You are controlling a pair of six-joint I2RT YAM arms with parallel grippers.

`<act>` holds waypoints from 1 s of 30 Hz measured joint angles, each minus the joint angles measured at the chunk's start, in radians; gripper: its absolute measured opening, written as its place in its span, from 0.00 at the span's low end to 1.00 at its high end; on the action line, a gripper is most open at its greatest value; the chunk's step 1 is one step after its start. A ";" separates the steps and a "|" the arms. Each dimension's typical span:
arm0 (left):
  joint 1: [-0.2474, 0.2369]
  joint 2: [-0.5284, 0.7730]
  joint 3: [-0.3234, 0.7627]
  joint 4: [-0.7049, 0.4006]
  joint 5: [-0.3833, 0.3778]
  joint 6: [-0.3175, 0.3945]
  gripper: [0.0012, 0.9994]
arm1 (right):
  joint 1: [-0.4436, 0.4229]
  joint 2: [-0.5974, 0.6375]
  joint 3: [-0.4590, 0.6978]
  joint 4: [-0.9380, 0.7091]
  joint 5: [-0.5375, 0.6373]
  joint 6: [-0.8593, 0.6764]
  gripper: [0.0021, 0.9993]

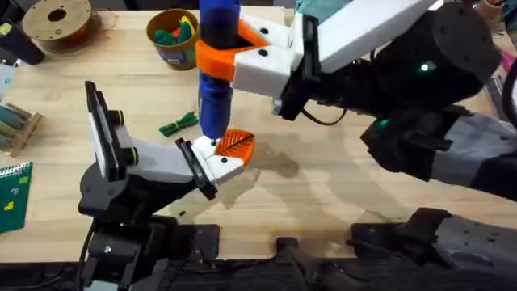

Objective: Pick up the gripper from the table and insert it into the empty holder that is missing its gripper. Then pick up a screw, insert it into the mounting hole, and use the screwdriver to tighten it. Finally, clean up the table by picking up the vegetable and placing it into the bucket.

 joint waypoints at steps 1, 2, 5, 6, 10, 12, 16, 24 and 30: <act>0.000 0.000 0.000 0.000 0.000 0.000 0.00 | 0.000 0.000 0.000 0.000 0.000 0.000 0.03; 0.000 0.000 0.000 0.000 0.000 0.000 0.00 | 0.000 0.000 0.000 0.000 0.000 0.000 0.03; 0.000 0.000 0.000 0.000 0.000 0.000 0.00 | 0.000 0.000 0.000 0.000 0.000 0.000 0.03; 0.000 0.000 0.000 0.000 0.000 0.000 0.00 | 0.000 0.000 0.000 0.000 0.000 0.000 0.03; 0.000 0.000 0.000 0.000 0.000 0.000 0.00 | 0.000 0.002 0.000 0.028 0.000 0.001 0.03; 0.000 0.000 0.000 0.000 0.000 0.000 0.00 | -0.017 0.015 0.000 0.269 0.029 0.036 0.03; 0.000 0.000 0.000 0.000 0.000 0.000 0.00 | -0.076 -0.002 0.058 0.228 0.038 0.061 0.03; 0.000 0.000 0.000 0.000 0.000 0.000 0.00 | -0.076 0.002 0.061 0.120 0.031 0.061 0.03; 0.000 0.000 0.000 0.000 0.000 0.000 0.00 | -0.067 0.002 0.061 0.050 -0.014 0.061 0.03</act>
